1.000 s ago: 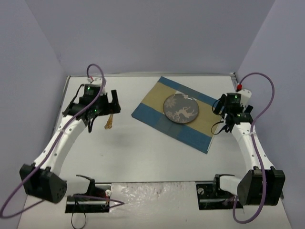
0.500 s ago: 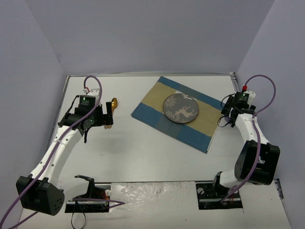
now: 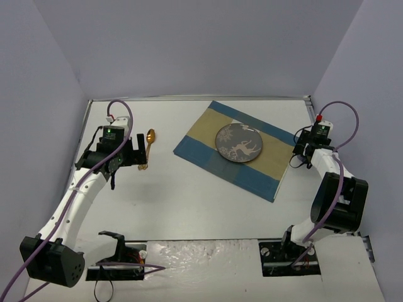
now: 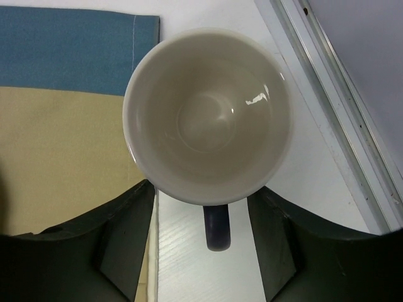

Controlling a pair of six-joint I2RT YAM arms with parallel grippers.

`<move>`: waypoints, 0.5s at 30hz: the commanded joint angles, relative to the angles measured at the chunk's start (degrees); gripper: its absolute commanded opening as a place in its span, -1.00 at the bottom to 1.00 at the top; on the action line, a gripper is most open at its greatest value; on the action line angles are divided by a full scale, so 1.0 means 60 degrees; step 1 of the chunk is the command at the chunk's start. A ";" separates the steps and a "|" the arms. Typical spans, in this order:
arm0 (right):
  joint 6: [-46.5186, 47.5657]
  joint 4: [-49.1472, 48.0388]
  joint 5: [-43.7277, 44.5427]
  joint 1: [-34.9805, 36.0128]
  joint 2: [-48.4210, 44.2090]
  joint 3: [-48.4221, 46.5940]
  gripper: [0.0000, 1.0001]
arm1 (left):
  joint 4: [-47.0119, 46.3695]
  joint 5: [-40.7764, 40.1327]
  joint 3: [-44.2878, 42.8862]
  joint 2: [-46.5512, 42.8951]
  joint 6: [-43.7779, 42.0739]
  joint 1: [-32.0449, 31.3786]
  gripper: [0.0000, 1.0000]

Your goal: Set the dinner table for one person

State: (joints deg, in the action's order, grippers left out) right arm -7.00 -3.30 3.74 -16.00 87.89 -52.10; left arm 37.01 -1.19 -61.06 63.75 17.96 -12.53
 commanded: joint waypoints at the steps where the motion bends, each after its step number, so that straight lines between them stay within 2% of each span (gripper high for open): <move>1: 0.0258 -0.0712 -0.0139 0.0015 -0.0070 0.0056 0.06 | -0.0311 -0.0138 -0.0238 -0.0046 -0.0180 0.0111 0.94; 9: 0.0292 -0.0832 0.0197 0.0010 -0.0010 0.0114 -0.37 | -0.0344 -0.0157 -0.0210 -0.0028 -0.0165 0.0125 0.94; 15: 0.0349 -0.0841 0.0361 0.0018 -0.0172 0.0144 -0.83 | -0.0368 -0.0126 -0.0195 -0.0022 -0.0154 0.0128 0.94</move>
State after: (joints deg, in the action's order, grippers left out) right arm -5.68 -4.79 3.94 -16.01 88.03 -51.04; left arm 37.00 -1.39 -61.06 63.96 17.96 -12.25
